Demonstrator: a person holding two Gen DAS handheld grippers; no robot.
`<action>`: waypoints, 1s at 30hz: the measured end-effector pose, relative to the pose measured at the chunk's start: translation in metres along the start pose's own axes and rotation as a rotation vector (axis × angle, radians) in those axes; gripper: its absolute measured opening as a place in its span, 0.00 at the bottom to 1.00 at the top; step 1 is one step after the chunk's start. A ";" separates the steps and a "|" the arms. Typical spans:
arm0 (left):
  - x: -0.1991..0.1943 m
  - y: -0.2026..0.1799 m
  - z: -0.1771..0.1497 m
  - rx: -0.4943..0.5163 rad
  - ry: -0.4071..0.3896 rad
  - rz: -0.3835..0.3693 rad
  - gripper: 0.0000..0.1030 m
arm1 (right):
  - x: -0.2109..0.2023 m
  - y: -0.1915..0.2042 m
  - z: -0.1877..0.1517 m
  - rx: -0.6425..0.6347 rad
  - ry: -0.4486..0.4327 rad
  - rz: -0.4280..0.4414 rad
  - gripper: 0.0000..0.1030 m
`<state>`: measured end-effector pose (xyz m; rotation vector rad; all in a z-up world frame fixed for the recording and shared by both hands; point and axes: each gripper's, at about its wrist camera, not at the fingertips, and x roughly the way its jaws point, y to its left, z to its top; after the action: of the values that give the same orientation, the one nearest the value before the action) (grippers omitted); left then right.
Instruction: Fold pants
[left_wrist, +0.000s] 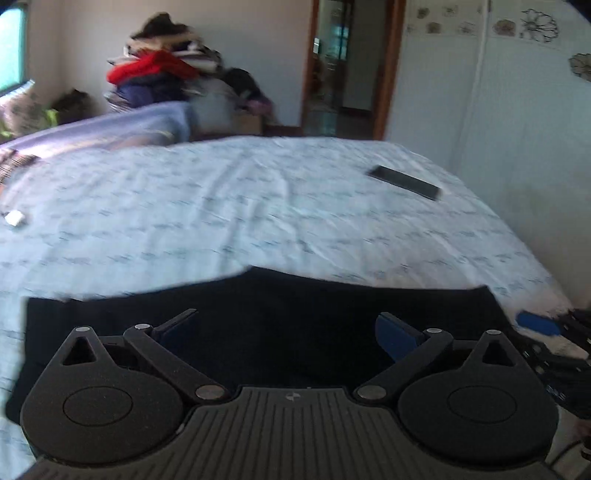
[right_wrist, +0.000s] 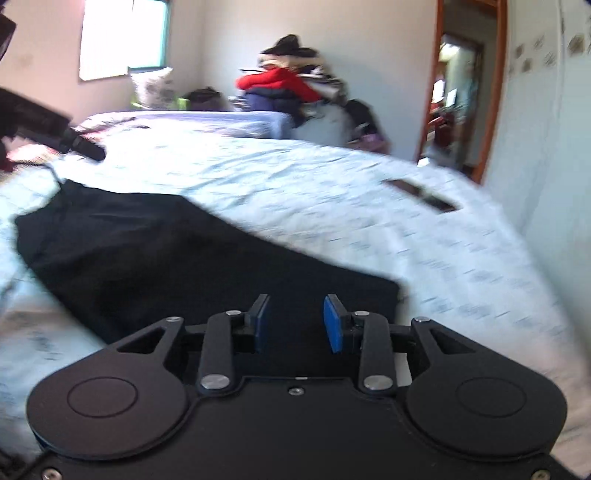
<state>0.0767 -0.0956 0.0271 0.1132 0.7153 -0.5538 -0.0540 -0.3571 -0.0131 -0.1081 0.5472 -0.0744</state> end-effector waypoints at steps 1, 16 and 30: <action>0.016 -0.013 -0.004 0.004 0.018 -0.030 0.95 | 0.007 -0.007 0.003 -0.004 0.015 -0.015 0.31; 0.109 -0.057 -0.010 0.139 0.091 0.114 0.93 | 0.066 -0.019 0.022 -0.017 0.119 -0.050 0.32; 0.051 -0.069 -0.059 0.282 0.028 0.147 0.94 | -0.024 0.000 -0.017 0.055 0.128 -0.168 0.91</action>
<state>0.0383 -0.1602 -0.0447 0.4332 0.6467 -0.5107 -0.0834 -0.3562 -0.0148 -0.0957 0.6632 -0.2616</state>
